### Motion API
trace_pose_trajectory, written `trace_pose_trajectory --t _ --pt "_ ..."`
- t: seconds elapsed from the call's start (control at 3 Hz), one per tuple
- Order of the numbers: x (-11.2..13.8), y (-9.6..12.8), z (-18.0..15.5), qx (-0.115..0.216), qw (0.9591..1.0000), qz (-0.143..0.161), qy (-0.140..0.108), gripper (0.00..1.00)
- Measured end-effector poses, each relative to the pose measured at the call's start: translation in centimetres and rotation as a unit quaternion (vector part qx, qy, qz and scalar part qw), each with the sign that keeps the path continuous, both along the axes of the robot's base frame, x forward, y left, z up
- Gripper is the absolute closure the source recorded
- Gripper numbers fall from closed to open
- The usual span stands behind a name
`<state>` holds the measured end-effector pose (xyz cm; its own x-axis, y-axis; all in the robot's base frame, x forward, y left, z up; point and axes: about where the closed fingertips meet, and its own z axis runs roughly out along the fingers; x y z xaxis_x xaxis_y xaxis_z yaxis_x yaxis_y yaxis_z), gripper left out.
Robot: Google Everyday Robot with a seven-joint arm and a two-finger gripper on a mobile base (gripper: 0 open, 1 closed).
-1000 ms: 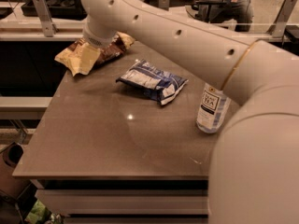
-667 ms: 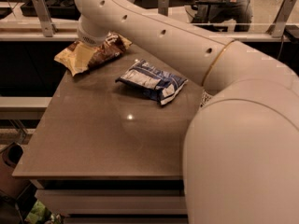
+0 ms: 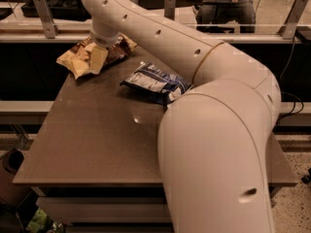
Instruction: Pick brown chip bag
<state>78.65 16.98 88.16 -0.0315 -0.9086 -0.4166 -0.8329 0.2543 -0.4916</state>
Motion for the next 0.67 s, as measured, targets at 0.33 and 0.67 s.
trace_pose_trajectory --t 0.33,0.67 --pt "2.2 -2.9 -0.4 -0.051 0.9984 -0.018 0.017 0.0" --pt "3.8 -3.1 -0.4 -0.087 0.9959 -0.013 0.023 0.0"
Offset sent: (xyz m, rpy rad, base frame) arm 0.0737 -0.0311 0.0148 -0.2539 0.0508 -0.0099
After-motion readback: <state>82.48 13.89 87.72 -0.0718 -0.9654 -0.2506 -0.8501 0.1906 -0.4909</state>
